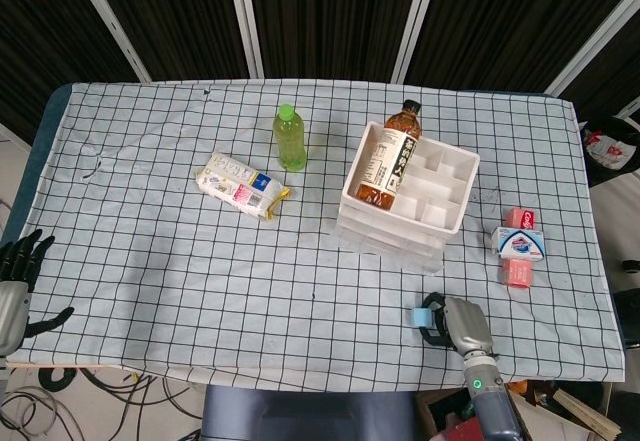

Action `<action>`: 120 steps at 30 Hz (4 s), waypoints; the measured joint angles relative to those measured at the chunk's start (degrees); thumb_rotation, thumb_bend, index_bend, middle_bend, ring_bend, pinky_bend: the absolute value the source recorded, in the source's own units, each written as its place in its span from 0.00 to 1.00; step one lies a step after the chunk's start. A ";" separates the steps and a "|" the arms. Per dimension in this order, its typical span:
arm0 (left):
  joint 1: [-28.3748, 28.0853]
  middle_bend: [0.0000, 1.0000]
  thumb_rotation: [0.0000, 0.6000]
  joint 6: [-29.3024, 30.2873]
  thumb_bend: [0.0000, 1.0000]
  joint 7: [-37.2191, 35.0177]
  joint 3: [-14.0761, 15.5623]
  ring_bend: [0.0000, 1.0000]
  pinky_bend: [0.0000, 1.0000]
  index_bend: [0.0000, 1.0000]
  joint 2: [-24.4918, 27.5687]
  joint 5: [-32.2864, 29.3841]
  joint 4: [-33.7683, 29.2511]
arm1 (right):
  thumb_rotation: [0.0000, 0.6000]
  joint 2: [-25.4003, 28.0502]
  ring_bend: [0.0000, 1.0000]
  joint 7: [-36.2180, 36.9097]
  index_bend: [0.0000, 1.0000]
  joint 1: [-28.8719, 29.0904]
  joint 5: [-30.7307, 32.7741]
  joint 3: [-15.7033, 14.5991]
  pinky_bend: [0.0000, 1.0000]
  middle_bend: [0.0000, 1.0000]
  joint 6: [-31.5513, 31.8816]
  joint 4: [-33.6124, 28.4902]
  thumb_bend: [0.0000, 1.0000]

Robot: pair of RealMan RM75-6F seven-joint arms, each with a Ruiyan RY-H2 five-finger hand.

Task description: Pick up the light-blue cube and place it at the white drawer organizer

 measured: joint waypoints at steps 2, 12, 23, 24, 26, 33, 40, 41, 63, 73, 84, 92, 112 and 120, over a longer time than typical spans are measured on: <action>0.01 0.00 1.00 0.05 0.02 -0.03 -0.01 0.00 0.00 0.00 0.00 0.02 0.04 | 1.00 0.80 0.87 0.36 0.65 -0.20 -0.75 -0.27 0.76 0.80 0.06 -1.38 0.32; 0.06 0.00 1.00 0.18 0.02 -0.02 0.06 0.00 0.00 0.00 0.01 0.18 -0.06 | 1.00 9.05 0.87 4.60 0.65 -1.41 -8.09 -1.01 0.76 0.80 1.26 -15.55 0.32; 0.13 0.00 1.00 0.38 0.02 0.40 0.27 0.00 0.00 0.00 -0.10 0.60 -0.06 | 1.00 22.56 0.87 9.22 0.65 -1.36 -13.30 3.23 0.76 0.80 3.66 -32.30 0.32; 0.13 0.00 1.00 0.38 0.02 0.42 0.27 0.00 0.00 0.00 -0.12 0.61 -0.06 | 1.00 23.30 0.87 9.62 0.65 -0.97 -13.19 4.56 0.76 0.80 3.92 -32.76 0.32; 0.12 0.00 1.00 0.42 0.02 0.49 0.26 0.00 0.00 0.00 -0.15 0.66 -0.05 | 1.00 23.95 0.87 9.94 0.65 -0.23 -12.35 6.60 0.76 0.80 4.25 -32.84 0.32; 0.11 0.00 1.00 0.38 0.02 0.45 0.18 0.00 0.00 0.00 -0.14 0.50 0.03 | 1.00 23.99 0.87 7.35 0.65 4.36 -1.08 12.13 0.76 0.80 4.71 -30.92 0.32; 0.06 0.00 1.00 0.27 0.02 0.30 0.09 0.00 0.00 0.00 -0.11 0.32 0.03 | 1.00 18.66 0.87 2.26 0.65 11.10 10.31 17.03 0.76 0.80 6.01 -22.71 0.32; 0.06 0.00 1.00 0.27 0.02 0.25 0.06 0.00 0.00 0.00 -0.09 0.26 0.03 | 1.00 17.84 0.87 1.70 0.65 11.87 11.23 17.54 0.76 0.80 6.31 -21.81 0.32; 0.00 0.00 1.00 0.02 0.02 0.25 0.18 0.00 0.00 0.00 -0.07 0.26 -0.05 | 1.00 15.09 0.87 1.68 0.41 12.86 12.09 16.21 0.76 0.80 7.46 -19.02 0.31; 0.01 0.00 1.00 0.03 0.02 -0.06 0.14 0.00 0.00 0.00 0.01 0.19 -0.14 | 1.00 14.73 0.87 2.64 0.41 12.19 10.13 15.52 0.76 0.80 8.45 -20.58 0.31; -0.15 0.00 1.00 -0.41 0.02 -0.01 0.03 0.00 0.00 0.00 0.00 -0.22 -0.29 | 1.00 13.68 0.87 2.11 0.41 11.92 9.35 13.96 0.76 0.80 8.50 -20.33 0.31; -0.19 0.00 1.00 -0.11 0.02 -0.23 -0.16 0.00 0.00 0.00 -0.09 -0.11 -0.14 | 1.00 12.64 0.87 2.21 0.38 11.89 9.40 13.45 0.76 0.80 8.21 -19.31 0.30; -0.13 0.00 1.00 0.08 0.02 -0.22 -0.17 0.00 0.00 0.00 -0.05 -0.10 -0.12 | 1.00 12.16 0.87 3.71 0.34 10.19 5.88 12.13 0.76 0.80 9.07 -19.82 0.27; -0.13 0.00 1.00 0.10 0.02 -0.08 -0.07 0.00 0.00 0.00 -0.09 0.09 -0.07 | 1.00 14.06 0.86 8.01 0.68 5.98 -4.36 6.59 0.76 0.79 9.82 -23.35 0.32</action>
